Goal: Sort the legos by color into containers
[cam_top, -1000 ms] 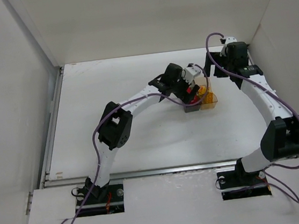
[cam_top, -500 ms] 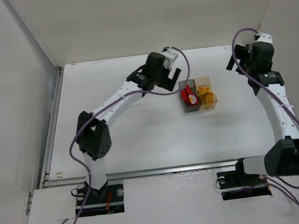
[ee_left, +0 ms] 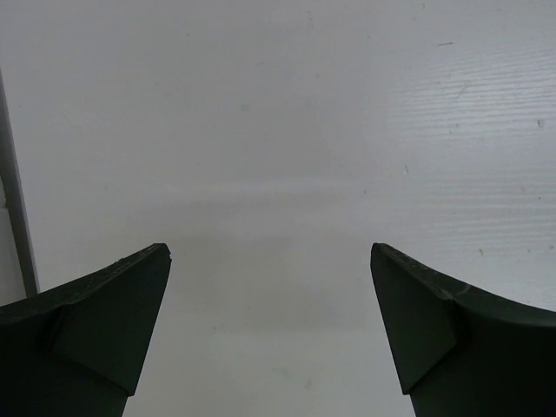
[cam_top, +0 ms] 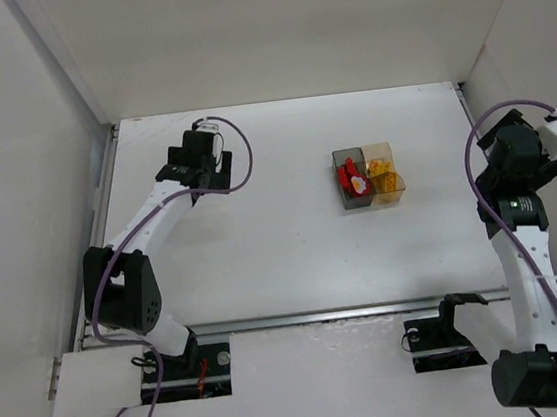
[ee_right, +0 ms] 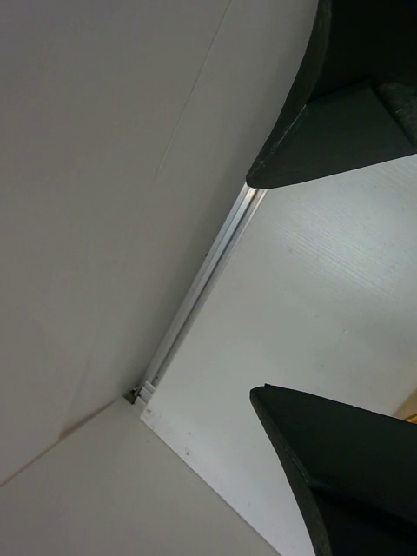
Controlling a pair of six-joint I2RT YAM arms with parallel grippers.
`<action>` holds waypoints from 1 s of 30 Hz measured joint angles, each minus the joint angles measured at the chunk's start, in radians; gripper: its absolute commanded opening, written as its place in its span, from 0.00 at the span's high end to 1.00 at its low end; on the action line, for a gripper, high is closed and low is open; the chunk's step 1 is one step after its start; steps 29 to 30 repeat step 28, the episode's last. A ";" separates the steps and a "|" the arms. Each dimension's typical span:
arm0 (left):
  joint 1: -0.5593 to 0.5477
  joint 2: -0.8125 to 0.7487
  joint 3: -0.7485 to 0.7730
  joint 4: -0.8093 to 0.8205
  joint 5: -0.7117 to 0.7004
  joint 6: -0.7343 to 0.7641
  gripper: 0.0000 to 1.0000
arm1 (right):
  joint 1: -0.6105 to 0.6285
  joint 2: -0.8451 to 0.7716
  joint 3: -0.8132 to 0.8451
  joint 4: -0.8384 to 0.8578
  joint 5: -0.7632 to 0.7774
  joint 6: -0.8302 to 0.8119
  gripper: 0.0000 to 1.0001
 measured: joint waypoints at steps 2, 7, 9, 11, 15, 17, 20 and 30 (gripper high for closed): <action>-0.004 -0.029 -0.037 0.019 -0.003 0.000 0.00 | 0.000 -0.011 0.000 0.000 0.005 0.021 0.00; -0.013 -0.072 -0.079 0.055 -0.028 -0.001 0.00 | 0.000 0.012 0.026 -0.078 0.019 0.100 0.00; -0.012 -0.074 -0.083 0.070 -0.033 -0.005 0.00 | 0.000 0.019 0.040 -0.114 0.021 0.127 0.00; -0.012 -0.074 -0.085 0.075 -0.031 -0.009 0.00 | 0.000 0.018 0.047 -0.138 0.021 0.150 0.00; -0.012 -0.074 -0.085 0.085 -0.012 -0.019 0.00 | 0.000 0.008 0.048 -0.176 0.020 0.185 0.00; -0.012 -0.074 -0.085 0.087 -0.005 -0.022 0.00 | 0.000 -0.001 0.047 -0.190 0.020 0.195 0.00; -0.012 -0.075 -0.085 0.088 -0.003 -0.026 0.00 | 0.000 -0.018 0.047 -0.195 0.021 0.204 0.00; -0.012 -0.079 -0.089 0.090 -0.003 -0.028 0.00 | 0.000 -0.034 0.048 -0.198 0.020 0.216 0.00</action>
